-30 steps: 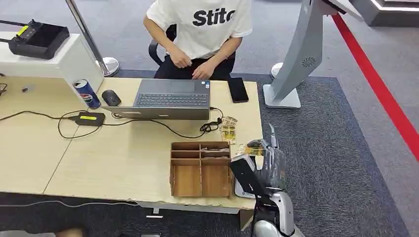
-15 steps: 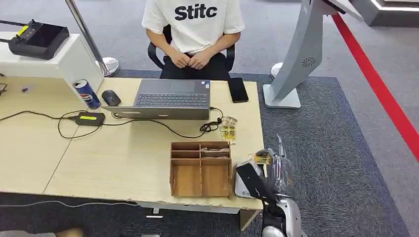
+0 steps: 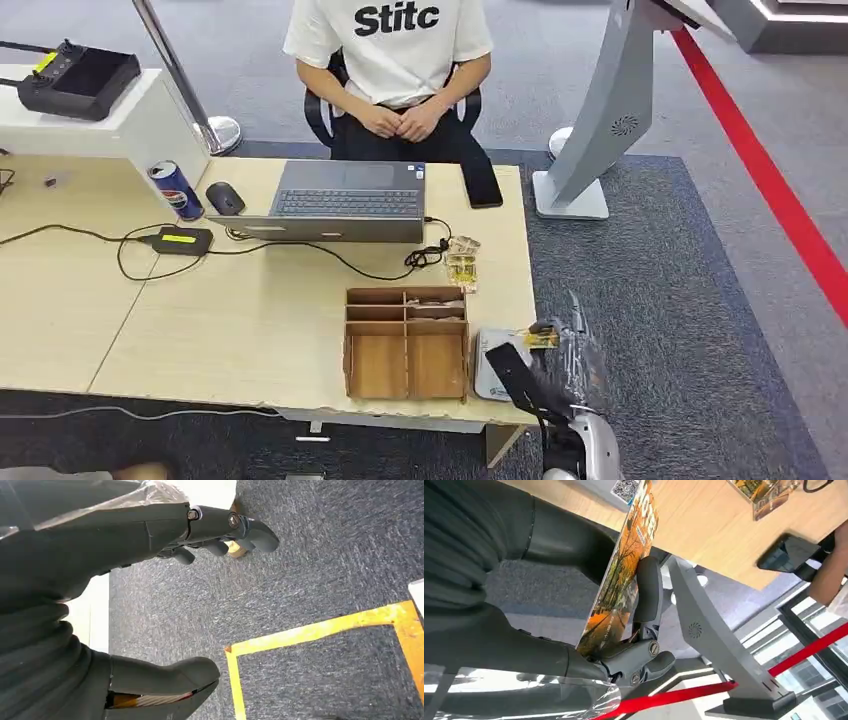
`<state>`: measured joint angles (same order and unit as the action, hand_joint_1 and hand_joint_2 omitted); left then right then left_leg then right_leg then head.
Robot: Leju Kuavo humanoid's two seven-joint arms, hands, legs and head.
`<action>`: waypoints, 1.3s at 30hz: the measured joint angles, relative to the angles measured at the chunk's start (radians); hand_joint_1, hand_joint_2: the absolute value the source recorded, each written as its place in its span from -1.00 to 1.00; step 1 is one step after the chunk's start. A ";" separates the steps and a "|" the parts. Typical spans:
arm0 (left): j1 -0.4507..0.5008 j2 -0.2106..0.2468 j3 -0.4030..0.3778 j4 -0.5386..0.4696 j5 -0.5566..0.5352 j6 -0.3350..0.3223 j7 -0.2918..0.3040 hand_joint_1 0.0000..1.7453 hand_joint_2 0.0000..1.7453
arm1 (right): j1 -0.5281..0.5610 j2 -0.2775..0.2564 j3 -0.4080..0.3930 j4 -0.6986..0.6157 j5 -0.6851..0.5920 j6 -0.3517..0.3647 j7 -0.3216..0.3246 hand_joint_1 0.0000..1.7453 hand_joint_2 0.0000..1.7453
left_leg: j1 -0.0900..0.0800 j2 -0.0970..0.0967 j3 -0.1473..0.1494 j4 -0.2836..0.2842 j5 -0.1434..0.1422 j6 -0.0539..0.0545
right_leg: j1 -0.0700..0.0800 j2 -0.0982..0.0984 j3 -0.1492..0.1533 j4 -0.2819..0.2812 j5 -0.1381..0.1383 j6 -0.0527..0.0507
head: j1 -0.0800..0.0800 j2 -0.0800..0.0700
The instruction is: Pass the card to the sensor for recognition and then transmit it.
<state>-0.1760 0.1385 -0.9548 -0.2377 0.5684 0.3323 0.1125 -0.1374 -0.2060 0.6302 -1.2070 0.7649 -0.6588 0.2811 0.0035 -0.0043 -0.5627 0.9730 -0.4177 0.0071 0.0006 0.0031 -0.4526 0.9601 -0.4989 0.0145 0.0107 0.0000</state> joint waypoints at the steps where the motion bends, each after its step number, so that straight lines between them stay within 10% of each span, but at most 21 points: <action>1: 0.000 0.000 0.000 0.000 0.000 0.000 0.000 -1.00 1.00 | 0.000 0.000 0.000 0.002 0.000 0.000 0.000 1.00 1.00 | 0.000 0.000 0.000 0.000 0.000 0.000 | 0.000 0.000 0.000 0.000 0.000 0.000 | 0.000 0.000; 39: -0.001 0.006 0.001 0.001 -0.011 -0.006 0.010 -1.00 1.00 | 0.027 -0.013 0.076 0.092 0.082 0.020 0.069 1.00 1.00 | 0.000 0.000 0.000 0.000 0.000 0.000 | 0.000 0.000 0.000 0.000 0.000 0.000 | 0.000 0.000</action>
<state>-0.1768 0.1446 -0.9541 -0.2369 0.5570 0.3262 0.1228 -0.1108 -0.2193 0.7065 -1.1147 0.8465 -0.6386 0.3498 0.0035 -0.0044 -0.5627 0.9730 -0.4177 0.0071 0.0006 0.0031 -0.4524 0.9601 -0.4989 0.0145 0.0107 0.0000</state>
